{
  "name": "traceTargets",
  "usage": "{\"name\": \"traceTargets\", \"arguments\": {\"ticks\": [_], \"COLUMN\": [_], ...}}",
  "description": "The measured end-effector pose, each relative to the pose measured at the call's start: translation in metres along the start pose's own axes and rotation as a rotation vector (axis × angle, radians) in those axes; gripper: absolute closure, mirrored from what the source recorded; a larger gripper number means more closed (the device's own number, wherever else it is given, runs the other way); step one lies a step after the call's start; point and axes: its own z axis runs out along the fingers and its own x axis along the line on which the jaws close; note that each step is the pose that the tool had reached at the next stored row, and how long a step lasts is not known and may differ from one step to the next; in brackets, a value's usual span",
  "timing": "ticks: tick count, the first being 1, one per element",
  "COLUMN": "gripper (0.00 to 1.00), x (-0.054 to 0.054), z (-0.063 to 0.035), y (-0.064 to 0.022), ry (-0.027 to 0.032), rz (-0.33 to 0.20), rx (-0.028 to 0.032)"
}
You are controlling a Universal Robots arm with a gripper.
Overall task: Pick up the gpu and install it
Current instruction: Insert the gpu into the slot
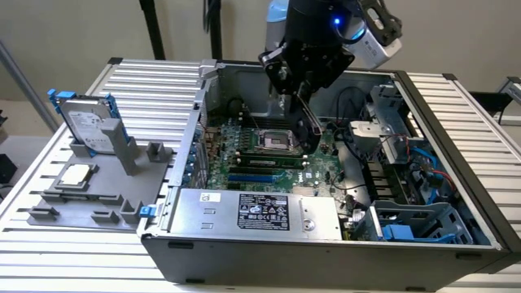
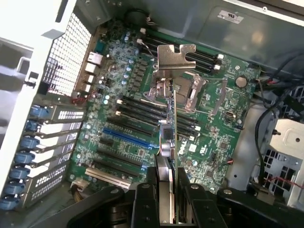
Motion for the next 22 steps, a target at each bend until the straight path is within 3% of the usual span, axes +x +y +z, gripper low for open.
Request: {"name": "traceTargets", "arguments": {"ticks": [22], "gripper": [0.72], "x": [-0.0001], "z": [0.0070], "y": [-0.0005], "ry": [0.0252], "rz": [-0.399], "rx": [0.0045]}}
